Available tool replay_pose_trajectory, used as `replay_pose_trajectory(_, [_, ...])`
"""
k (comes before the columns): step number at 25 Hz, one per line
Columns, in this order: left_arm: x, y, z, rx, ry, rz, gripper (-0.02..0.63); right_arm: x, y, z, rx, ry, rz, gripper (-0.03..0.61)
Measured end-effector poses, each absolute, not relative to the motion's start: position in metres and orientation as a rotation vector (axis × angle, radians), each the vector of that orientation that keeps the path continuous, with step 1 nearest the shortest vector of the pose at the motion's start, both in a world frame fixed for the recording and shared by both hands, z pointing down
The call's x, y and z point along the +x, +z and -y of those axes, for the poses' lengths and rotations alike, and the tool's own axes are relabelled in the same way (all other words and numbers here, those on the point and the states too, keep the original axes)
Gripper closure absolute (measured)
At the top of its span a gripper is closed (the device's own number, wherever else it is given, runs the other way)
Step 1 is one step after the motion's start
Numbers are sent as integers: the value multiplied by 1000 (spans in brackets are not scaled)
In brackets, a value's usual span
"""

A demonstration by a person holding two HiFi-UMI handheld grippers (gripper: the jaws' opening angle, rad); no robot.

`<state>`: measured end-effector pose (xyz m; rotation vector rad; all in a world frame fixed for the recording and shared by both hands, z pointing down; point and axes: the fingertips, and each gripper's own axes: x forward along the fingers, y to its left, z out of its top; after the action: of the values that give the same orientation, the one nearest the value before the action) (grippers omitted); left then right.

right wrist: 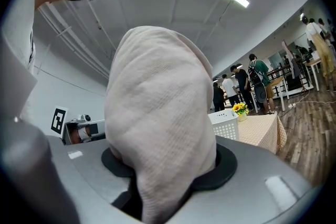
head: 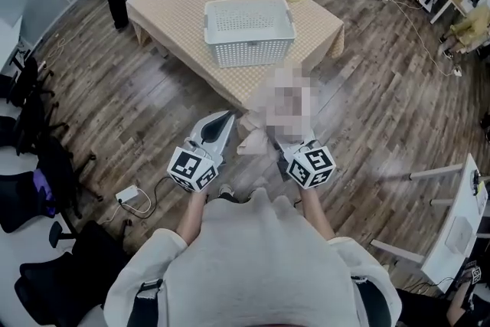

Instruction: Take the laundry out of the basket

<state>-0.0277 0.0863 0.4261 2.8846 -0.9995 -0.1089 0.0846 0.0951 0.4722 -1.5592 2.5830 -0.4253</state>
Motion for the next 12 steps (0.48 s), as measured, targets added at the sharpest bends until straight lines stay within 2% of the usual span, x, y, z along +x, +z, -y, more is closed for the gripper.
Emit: replay_pose_trajectory(12, [-62,416,-73,2885,-136,1012,606,51,462,-92,-1586,-390,-2613,318])
